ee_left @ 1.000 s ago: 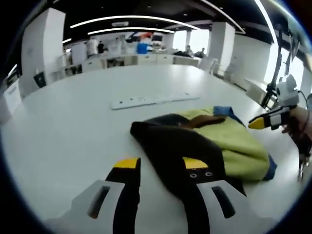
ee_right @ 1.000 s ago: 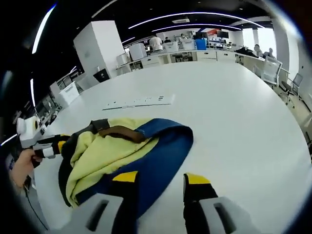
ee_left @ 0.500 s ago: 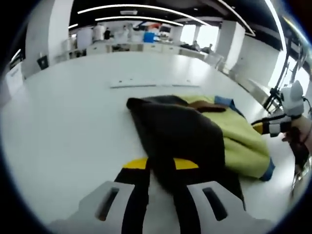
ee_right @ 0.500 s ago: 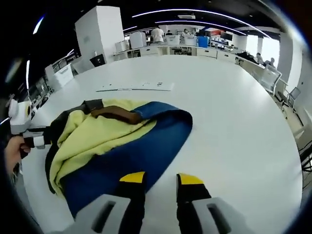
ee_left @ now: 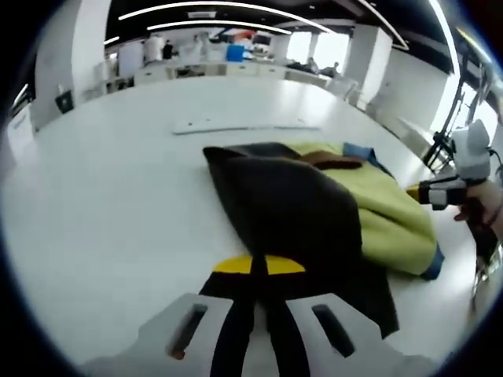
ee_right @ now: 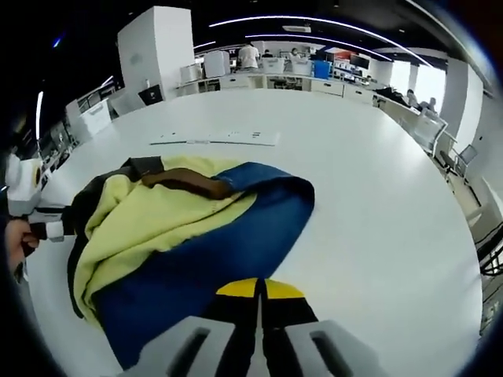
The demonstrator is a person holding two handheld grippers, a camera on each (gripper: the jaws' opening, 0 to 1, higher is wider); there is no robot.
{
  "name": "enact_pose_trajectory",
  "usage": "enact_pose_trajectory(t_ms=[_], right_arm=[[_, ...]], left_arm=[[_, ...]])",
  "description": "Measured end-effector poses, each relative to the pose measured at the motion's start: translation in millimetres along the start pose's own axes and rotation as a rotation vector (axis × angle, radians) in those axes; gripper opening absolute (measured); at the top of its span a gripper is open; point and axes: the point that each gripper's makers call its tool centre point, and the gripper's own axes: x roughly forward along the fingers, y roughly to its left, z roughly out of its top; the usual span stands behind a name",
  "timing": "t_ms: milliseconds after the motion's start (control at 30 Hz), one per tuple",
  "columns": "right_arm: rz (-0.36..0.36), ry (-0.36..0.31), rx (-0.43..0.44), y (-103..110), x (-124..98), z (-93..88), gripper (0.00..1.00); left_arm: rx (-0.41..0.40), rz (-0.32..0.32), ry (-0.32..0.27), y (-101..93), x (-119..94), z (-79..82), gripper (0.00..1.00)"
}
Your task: Fold the garment on the visible template until the final outline fits inside the template.
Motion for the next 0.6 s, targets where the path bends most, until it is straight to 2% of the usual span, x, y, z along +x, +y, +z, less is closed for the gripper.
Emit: enact_pose_trajectory(t_ms=[200,333,600], right_arm=[[0.009,0.004,0.021,-3.5,-4.3,-1.3,0.0],[0.008,-0.021,0.024,-6.8,-11.8,4.3,0.0],[-0.012,-0.069,0.027,-30.0,-32.3,21.3,0.0]], left_arm=[[0.012,0.0,-0.009,1.5,-3.8,1.7,0.0],[0.023,0.005,-0.025,4.9,-10.4,6.5,0.0],[0.067,0.061,-0.028,30.8,-28.5,12.0,0.0]])
